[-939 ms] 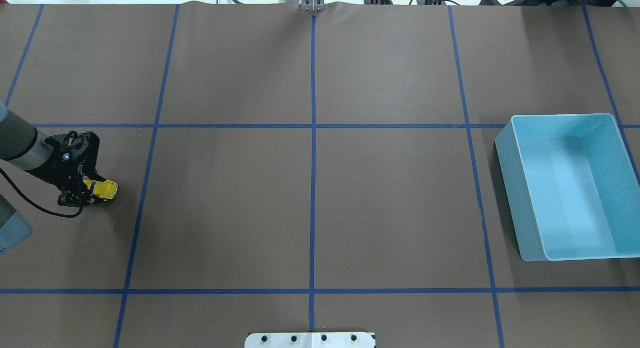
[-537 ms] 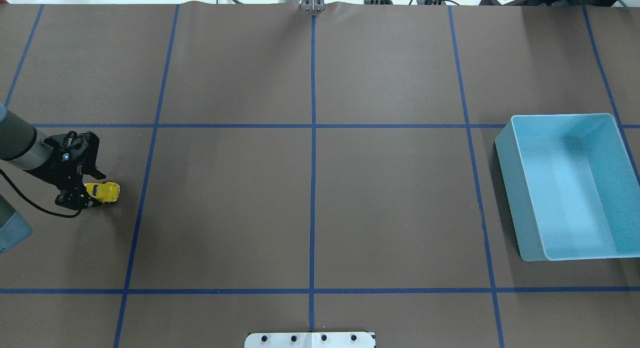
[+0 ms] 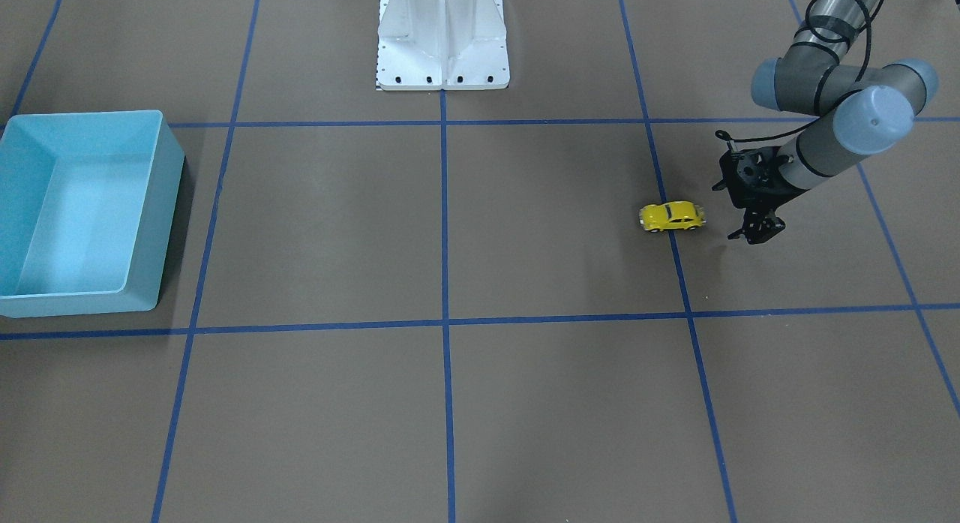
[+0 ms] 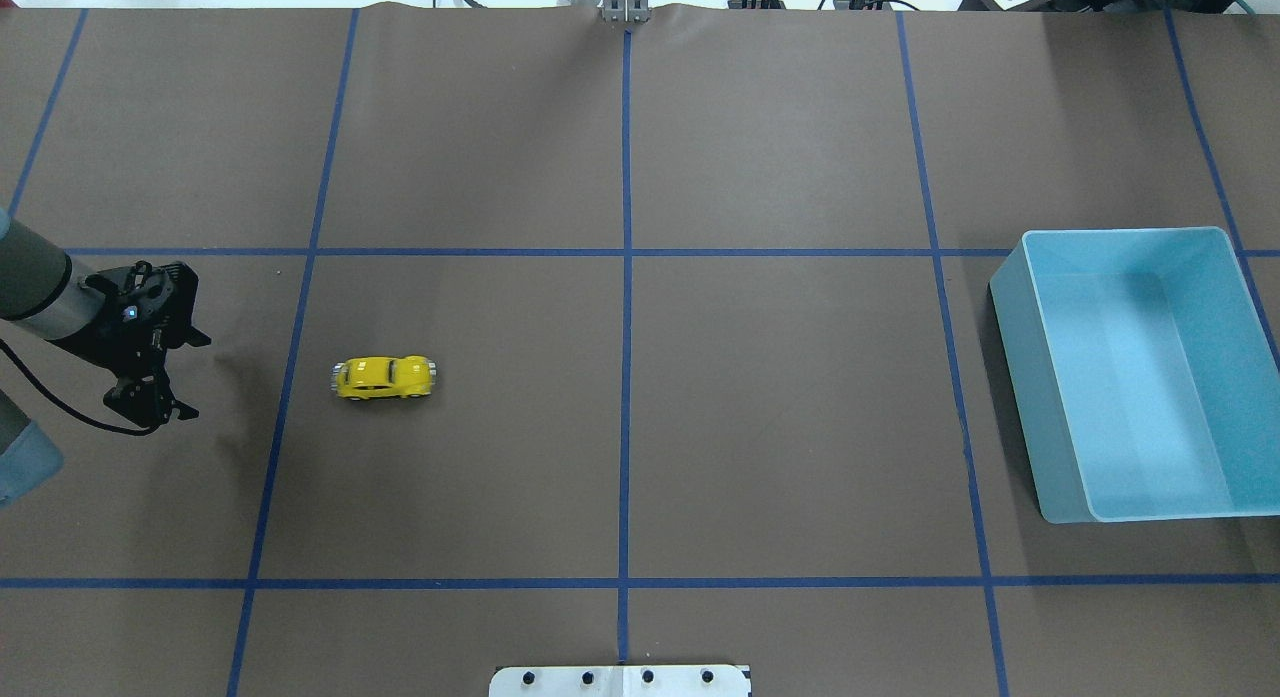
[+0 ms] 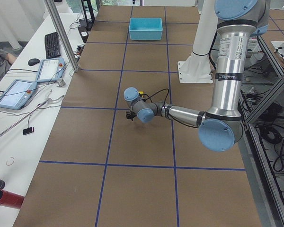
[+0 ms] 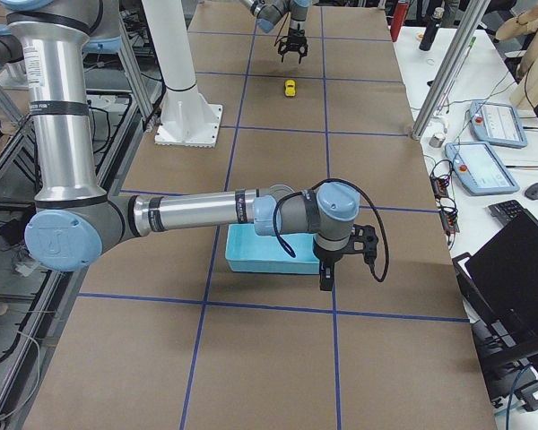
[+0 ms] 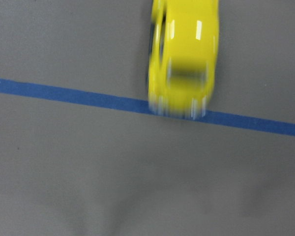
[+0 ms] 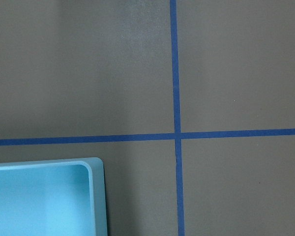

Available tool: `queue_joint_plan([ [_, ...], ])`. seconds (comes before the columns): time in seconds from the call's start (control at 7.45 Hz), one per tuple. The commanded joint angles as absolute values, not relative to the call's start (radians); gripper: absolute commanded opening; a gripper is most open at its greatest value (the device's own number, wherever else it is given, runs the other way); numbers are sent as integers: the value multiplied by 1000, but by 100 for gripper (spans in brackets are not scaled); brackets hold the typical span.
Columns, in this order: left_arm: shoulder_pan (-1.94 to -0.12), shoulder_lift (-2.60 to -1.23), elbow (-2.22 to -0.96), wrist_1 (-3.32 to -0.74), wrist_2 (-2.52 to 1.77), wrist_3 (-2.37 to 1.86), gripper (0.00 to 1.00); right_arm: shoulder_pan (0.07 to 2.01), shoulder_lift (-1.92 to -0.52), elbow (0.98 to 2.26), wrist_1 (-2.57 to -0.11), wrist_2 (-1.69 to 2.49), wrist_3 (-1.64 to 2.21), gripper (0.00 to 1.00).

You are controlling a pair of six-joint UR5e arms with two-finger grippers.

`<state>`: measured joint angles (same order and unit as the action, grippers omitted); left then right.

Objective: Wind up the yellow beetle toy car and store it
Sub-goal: 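Open the left gripper to release the car and lift away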

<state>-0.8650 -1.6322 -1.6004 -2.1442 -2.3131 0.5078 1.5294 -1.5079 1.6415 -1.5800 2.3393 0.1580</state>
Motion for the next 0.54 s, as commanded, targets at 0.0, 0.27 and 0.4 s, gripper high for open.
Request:
queue_joint_plan([
  [0.0,-880,-1632,-1605,-2145,-2318,502,100,1529,-1508,1641,-1580,2339,158,100],
  [0.27,-929,-1634,-1605,-2143,-2329,435,100,1529,-1508,1641,-1580,2339,158,100],
  [0.4,-960,-1634,-1606,-2143,-2329,308,100,1529,-1508,1641,-1580,2339,158,100],
])
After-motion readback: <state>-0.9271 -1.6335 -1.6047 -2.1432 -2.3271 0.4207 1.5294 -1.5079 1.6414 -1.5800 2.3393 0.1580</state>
